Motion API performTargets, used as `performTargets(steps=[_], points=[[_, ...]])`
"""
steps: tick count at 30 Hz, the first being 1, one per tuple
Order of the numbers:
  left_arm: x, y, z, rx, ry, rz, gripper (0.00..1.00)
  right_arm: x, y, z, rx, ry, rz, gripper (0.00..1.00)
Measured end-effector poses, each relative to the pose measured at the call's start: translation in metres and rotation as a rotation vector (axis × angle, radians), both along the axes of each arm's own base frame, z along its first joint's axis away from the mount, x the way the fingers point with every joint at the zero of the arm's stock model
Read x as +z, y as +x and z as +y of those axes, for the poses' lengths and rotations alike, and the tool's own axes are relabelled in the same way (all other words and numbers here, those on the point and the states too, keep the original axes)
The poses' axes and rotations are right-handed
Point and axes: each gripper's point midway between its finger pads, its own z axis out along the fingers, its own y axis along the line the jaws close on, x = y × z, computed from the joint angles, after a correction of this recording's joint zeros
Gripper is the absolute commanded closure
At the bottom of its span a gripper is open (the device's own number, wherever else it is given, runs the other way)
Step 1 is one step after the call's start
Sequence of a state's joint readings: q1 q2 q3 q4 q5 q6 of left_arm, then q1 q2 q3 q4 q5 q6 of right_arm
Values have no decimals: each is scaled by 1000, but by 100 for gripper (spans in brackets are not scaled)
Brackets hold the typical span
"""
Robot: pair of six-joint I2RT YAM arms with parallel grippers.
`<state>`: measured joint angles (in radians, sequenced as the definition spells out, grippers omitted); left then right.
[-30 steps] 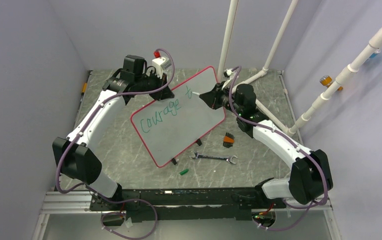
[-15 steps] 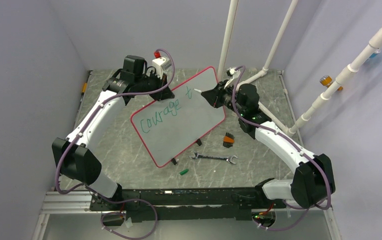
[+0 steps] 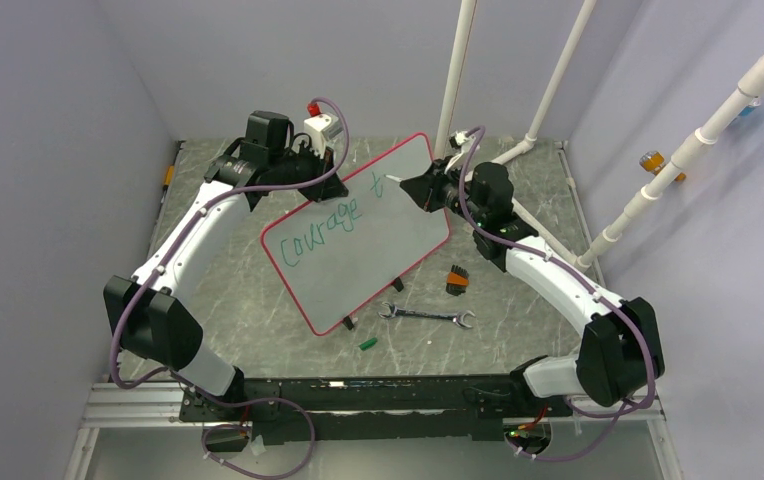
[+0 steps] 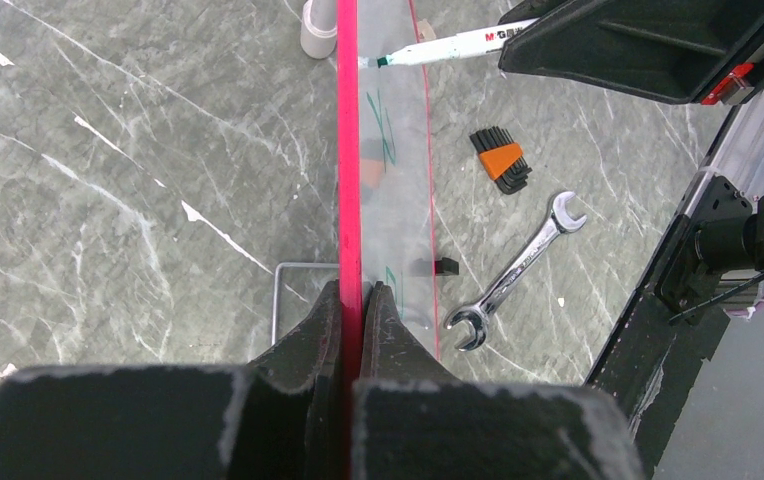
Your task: Write a sentence on the whiteboard
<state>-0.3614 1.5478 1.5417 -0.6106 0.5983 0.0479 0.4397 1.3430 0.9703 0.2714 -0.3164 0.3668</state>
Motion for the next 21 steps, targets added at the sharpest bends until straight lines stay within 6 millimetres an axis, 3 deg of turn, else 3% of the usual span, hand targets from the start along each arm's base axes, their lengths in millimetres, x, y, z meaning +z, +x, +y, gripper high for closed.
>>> performTargets(steps=[8, 15, 21], points=[[0, 0, 0, 0, 0, 0, 100, -1, -2, 1, 12, 4, 3, 100], [-1, 1, 2, 12, 8, 0, 100, -22, -9, 2, 32, -5, 46, 100], [-1, 0, 2, 11, 7, 0, 100, -23, -11, -1, 22, -9, 49, 100]])
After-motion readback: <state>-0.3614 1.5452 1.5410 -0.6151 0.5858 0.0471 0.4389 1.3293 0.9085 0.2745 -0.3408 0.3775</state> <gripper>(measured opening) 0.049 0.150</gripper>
